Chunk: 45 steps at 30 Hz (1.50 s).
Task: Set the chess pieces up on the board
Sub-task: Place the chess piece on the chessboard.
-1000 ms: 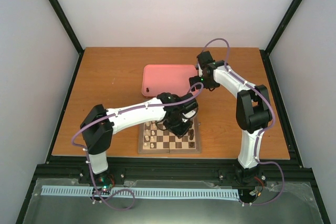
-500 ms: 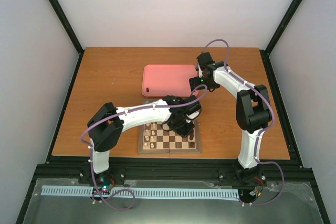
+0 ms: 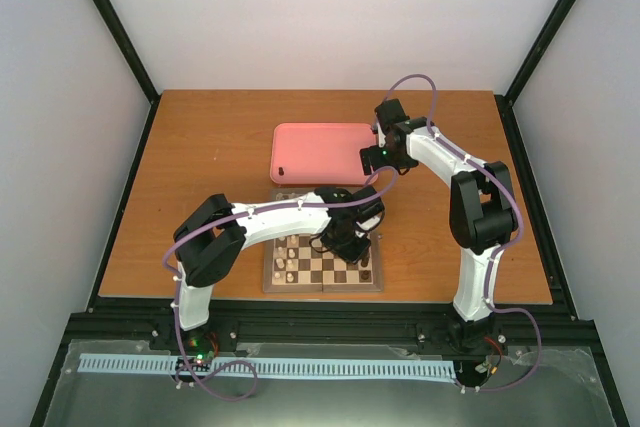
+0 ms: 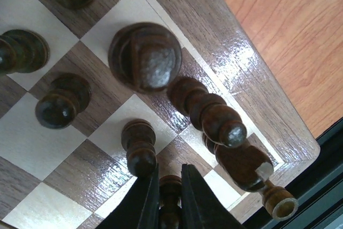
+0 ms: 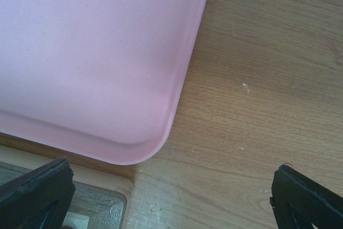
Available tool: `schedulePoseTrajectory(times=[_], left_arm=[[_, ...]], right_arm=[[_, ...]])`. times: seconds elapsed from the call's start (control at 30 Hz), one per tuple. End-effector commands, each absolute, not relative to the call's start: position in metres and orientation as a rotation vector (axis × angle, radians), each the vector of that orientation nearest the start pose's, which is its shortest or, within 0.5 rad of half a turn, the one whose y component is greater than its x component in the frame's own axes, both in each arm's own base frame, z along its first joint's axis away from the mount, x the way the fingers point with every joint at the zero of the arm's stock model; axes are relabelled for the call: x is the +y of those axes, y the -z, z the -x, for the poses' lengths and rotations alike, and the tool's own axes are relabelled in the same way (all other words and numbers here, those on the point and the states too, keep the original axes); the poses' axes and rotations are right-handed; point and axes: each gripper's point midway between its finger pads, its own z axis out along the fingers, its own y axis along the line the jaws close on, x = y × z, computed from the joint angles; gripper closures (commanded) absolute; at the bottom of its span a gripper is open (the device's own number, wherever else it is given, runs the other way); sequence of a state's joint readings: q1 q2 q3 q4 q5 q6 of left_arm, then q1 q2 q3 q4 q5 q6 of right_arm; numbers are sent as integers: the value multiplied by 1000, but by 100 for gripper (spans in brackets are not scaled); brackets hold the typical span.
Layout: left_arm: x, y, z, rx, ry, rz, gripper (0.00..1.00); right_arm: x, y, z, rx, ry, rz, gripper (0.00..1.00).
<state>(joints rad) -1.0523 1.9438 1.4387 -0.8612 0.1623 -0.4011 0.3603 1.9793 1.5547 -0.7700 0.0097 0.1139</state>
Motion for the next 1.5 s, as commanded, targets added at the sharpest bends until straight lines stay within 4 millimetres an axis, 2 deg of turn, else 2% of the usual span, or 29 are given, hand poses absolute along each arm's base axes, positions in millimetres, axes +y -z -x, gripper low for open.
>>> schedulePoseTrajectory(times=[0.0,0.27,0.87,1.2,1.47], left_arm=[[-376,-54,-174,2893,423,-1018,96],[-374,-51,-167,2908,458,-1018,93],[-374,-53,-172,2891,436,-1004,79],[-376,-68,-176,2846,436,-1039,74],[-375,-81,-182,2795,413,-1073,66]], right_arm=[[163,-79,-436,2745,-108,355,0],[163,-78,-434,2747,-111,356,0],[163,-79,-433,2747,-120,357,0],[165,-80,-433,2745,-129,357,0],[167,-86,-436,2734,-139,357,0]])
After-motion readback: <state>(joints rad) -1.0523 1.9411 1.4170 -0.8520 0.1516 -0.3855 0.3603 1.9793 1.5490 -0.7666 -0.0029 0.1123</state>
